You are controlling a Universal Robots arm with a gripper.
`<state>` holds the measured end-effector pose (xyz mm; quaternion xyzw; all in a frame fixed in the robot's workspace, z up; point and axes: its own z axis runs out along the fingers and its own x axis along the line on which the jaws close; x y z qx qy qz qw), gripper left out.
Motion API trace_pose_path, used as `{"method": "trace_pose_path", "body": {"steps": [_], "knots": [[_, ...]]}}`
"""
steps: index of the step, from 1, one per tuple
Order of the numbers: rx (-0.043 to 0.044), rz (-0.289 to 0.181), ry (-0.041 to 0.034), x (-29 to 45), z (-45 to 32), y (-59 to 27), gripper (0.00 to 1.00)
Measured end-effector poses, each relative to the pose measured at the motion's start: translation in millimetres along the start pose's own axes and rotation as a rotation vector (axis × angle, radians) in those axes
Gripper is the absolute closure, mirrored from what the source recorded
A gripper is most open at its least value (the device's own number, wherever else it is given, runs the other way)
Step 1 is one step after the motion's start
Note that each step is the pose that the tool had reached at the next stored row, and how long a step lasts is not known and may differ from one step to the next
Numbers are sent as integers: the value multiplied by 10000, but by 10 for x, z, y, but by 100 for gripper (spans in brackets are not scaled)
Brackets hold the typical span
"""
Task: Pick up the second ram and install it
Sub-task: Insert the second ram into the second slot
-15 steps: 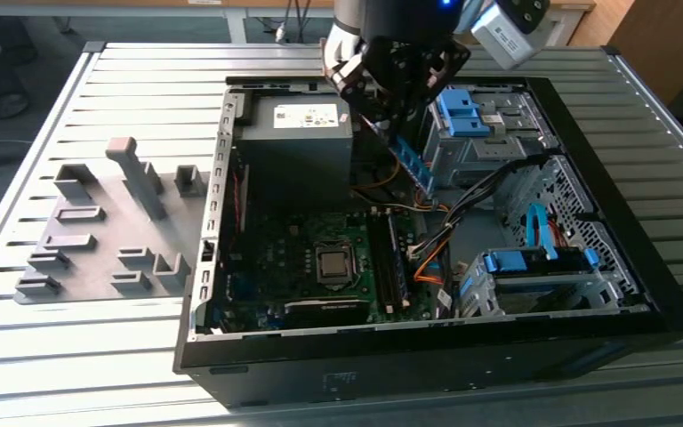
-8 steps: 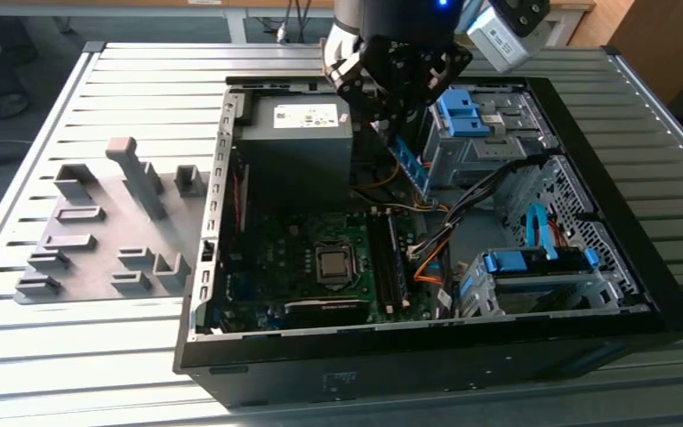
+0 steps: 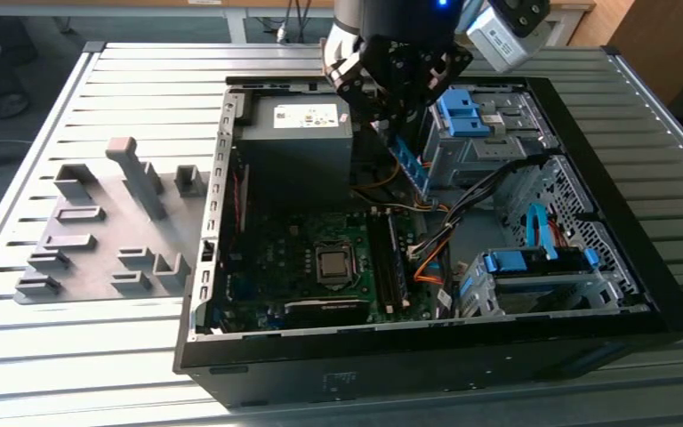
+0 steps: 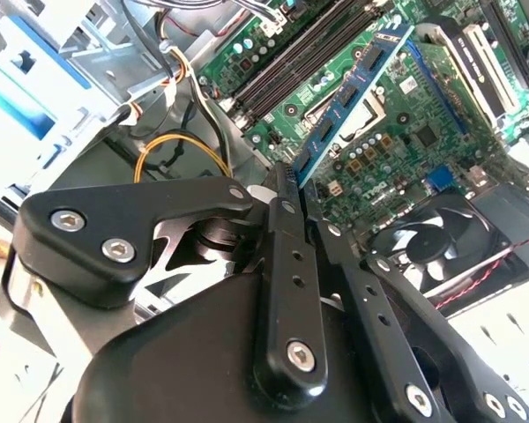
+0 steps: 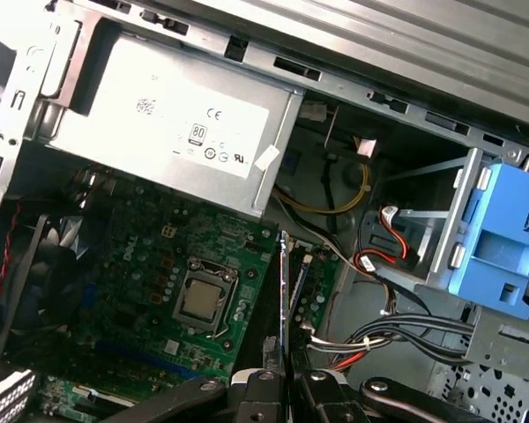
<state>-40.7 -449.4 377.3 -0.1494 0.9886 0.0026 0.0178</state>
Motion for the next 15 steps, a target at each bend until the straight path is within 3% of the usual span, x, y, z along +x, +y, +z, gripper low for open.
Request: {"method": "trace_pose_path", "body": {"steps": [8, 13, 15], "knots": [[26, 895, 23, -2, 0, 5, 86], [8, 1240, 143, -2, 0, 8, 86], [10, 1356, 150, -2, 1, 8, 86]]}}
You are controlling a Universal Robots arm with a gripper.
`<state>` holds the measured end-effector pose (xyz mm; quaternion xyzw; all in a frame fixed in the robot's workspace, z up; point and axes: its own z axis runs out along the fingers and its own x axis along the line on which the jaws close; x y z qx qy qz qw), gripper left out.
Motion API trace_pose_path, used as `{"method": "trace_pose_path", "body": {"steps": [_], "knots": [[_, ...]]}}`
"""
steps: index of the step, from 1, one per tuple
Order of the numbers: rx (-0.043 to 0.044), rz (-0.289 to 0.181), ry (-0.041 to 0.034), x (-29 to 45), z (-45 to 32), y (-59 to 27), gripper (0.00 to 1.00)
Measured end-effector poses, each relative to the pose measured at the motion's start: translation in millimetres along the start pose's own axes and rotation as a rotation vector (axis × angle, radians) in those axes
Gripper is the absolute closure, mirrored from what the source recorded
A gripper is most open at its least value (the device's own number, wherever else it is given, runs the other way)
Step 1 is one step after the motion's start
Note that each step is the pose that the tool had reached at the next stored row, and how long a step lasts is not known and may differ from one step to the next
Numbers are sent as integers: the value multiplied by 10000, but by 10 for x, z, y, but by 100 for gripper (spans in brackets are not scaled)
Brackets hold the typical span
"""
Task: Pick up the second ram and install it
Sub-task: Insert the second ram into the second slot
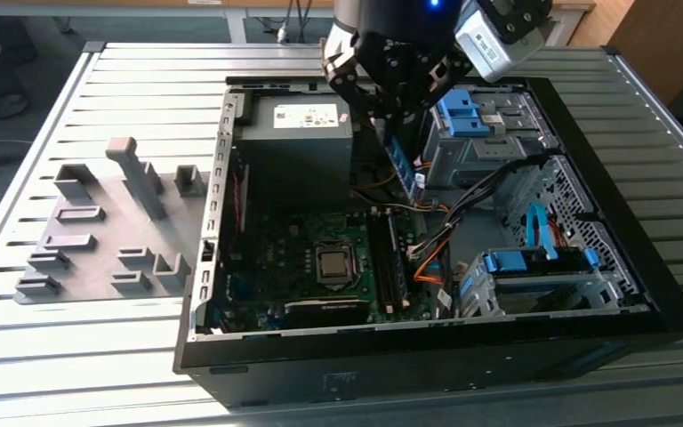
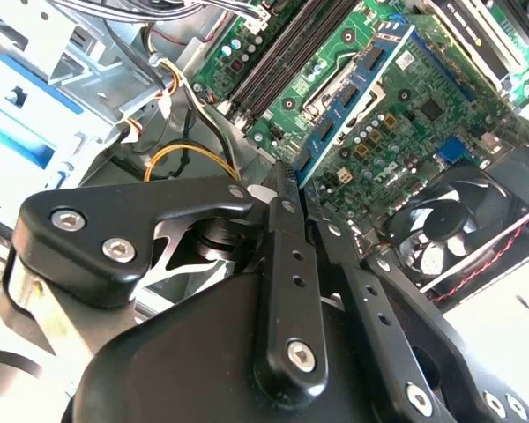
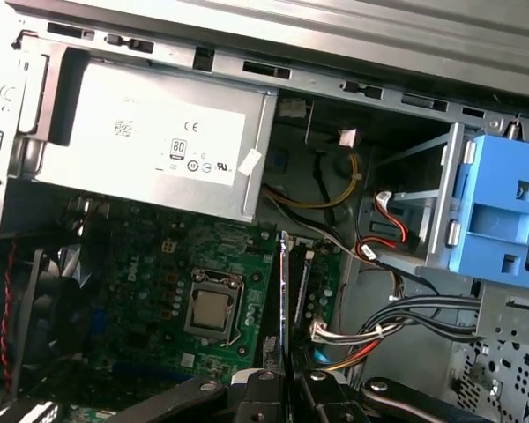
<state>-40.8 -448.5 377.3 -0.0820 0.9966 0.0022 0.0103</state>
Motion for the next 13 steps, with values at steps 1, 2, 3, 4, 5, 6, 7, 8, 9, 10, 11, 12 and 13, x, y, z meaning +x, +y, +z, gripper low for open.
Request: {"method": "trace_pose_path", "body": {"steps": [1, 2, 3, 4, 5, 6, 7, 8, 9, 10, 11, 12, 13], "knots": [[1, 81, 0, -1, 1, 0, 86], [4, 190, -1, -1, 2, 0, 86], [7, 340, -1, -1, 3, 0, 86], [10, 501, -2, -1, 5, 0, 86], [14, 665, -2, -1, 6, 0, 86], [17, 825, -2, -1, 7, 0, 86], [20, 988, -3, -1, 9, 1, 86], [24, 1150, -3, -1, 12, 1, 86], [31, 1291, -3, -1, 14, 1, 86], [42, 1415, -2, -1, 17, 1, 86], [55, 1524, -2, -2, 22, 1, 86], [72, 1619, -1, -3, 28, 2, 86], [87, 1695, 0, -4, 35, 2, 86]]}}
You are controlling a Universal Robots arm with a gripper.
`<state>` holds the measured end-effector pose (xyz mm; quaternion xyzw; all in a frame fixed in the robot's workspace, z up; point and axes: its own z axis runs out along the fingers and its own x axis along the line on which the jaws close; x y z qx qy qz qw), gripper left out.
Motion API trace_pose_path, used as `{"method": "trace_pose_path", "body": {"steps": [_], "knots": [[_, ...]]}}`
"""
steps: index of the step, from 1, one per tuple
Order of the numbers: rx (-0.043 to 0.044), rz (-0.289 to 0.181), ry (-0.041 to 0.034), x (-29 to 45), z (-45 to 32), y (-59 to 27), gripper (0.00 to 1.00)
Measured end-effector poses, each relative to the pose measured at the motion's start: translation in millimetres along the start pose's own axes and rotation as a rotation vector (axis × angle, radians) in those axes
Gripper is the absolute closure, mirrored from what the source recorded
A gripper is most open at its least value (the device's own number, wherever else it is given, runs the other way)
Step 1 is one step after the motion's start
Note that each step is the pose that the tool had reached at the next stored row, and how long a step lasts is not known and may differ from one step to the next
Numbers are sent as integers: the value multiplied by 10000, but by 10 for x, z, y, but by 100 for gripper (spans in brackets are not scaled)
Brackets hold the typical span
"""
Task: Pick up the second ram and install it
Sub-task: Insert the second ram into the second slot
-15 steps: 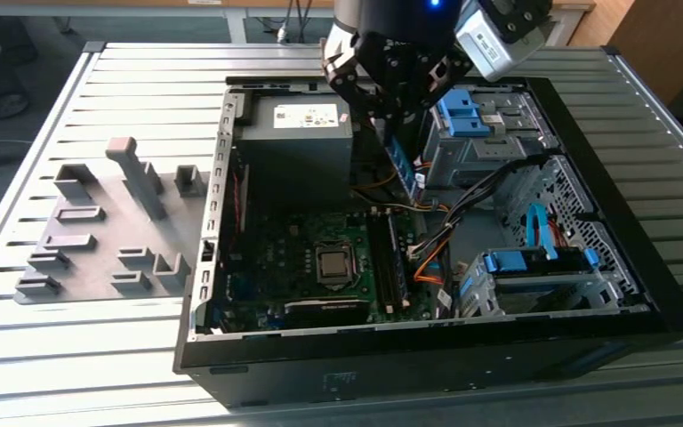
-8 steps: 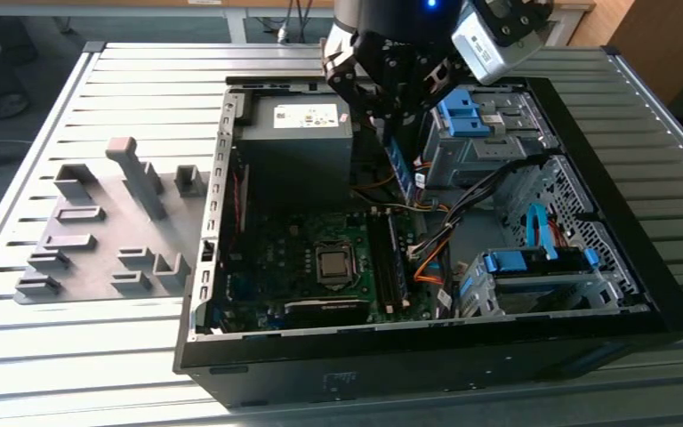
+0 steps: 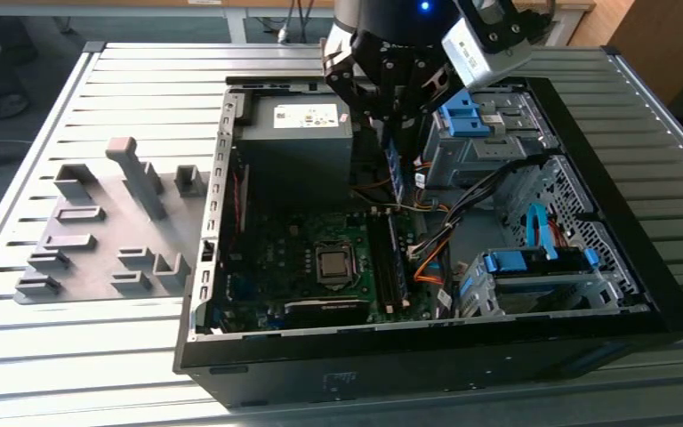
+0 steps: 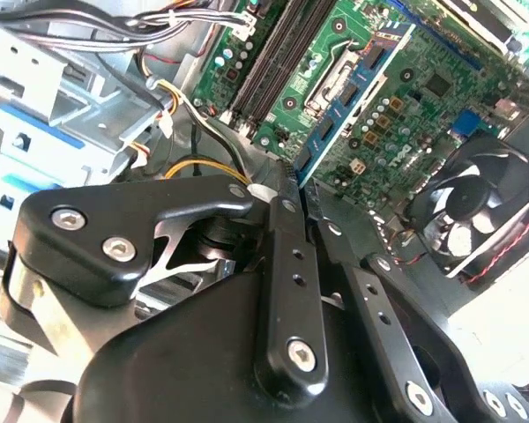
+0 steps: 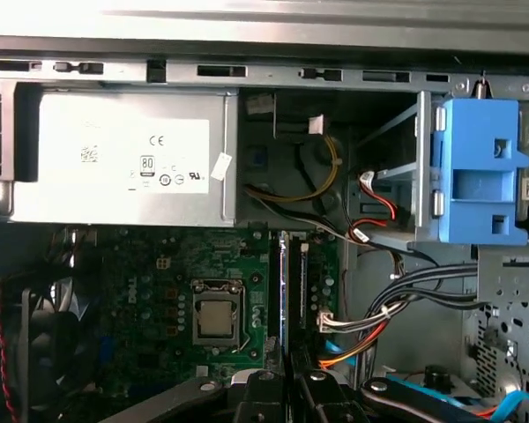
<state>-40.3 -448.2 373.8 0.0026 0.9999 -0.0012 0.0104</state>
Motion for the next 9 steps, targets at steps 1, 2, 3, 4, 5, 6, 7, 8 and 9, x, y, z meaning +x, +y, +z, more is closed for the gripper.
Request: {"method": "trace_pose_path", "body": {"steps": [1, 2, 3, 4, 5, 6, 7, 8, 9], "knots": [[17, 66, 0, -2, 7, 0, 86], [24, 106, 1, -3, 14, 0, 86], [23, 123, 0, -5, 23, 0, 86], [24, 131, 0, -7, 33, 0, 86], [25, 136, 1, -9, 43, 0, 86], [25, 138, 0, -11, 54, 0, 86], [26, 139, 1, -12, 69, 0, 86], [25, 141, 0, -12, 85, 0, 86], [25, 142, 1, -13, 100, 0, 86]]}}
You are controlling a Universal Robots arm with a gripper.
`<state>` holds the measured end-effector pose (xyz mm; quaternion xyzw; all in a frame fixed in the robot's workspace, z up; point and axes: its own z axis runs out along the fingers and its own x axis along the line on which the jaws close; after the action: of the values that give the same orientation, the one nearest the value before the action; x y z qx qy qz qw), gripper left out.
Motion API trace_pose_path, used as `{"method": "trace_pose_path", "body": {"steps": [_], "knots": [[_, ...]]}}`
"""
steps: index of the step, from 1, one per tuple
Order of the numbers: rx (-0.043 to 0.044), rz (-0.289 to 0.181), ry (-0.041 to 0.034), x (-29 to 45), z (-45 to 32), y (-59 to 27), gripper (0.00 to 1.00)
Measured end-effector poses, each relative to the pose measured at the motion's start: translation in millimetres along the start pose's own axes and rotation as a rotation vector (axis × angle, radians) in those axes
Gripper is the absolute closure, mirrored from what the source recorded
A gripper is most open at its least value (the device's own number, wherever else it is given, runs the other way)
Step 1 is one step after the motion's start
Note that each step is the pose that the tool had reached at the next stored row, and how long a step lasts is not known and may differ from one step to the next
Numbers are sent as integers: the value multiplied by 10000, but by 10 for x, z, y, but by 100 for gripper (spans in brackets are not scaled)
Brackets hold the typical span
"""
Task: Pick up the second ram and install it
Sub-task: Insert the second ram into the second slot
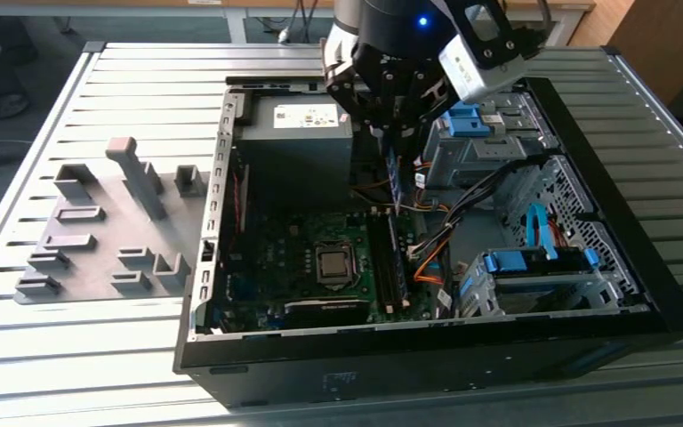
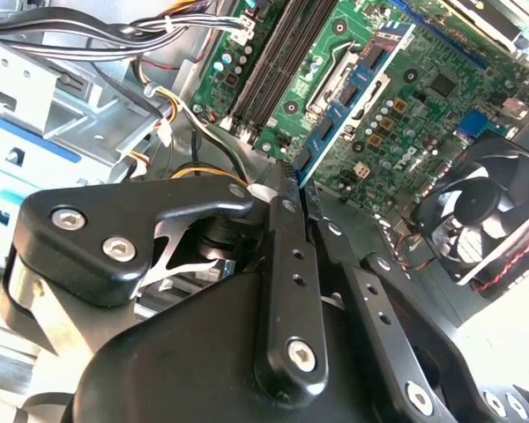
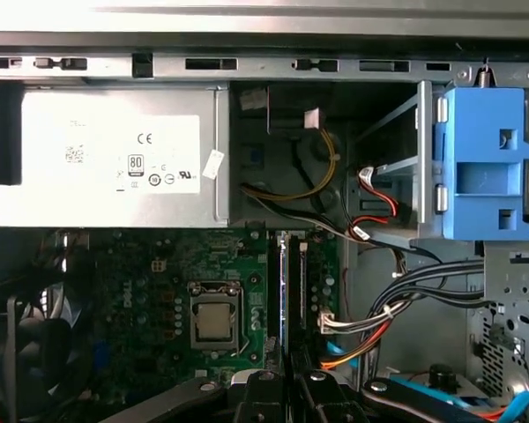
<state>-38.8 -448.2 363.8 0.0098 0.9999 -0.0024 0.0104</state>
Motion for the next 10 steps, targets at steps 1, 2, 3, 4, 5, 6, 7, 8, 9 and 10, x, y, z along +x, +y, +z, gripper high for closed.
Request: {"method": "trace_pose_path", "body": {"steps": [1, 2, 3, 4, 5, 6, 7, 8, 9, 10], "knots": [[0, 3, 0, -1, 16, 0, 86], [0, 8, 0, -1, 32, 0, 86], [0, 13, 0, -2, 46, 0, 86], [0, 18, 0, -3, 61, 0, 86], [1, 25, 0, -3, 77, 0, 86], [1, 38, 0, -4, 94, 1, 86], [1, 54, 0, -5, 108, 1, 86], [2, 68, 0, -10, 121, 1, 86], [1, 80, 0, -16, 134, 1, 86], [2, 91, 0, -25, 143, 1, 86]]}}
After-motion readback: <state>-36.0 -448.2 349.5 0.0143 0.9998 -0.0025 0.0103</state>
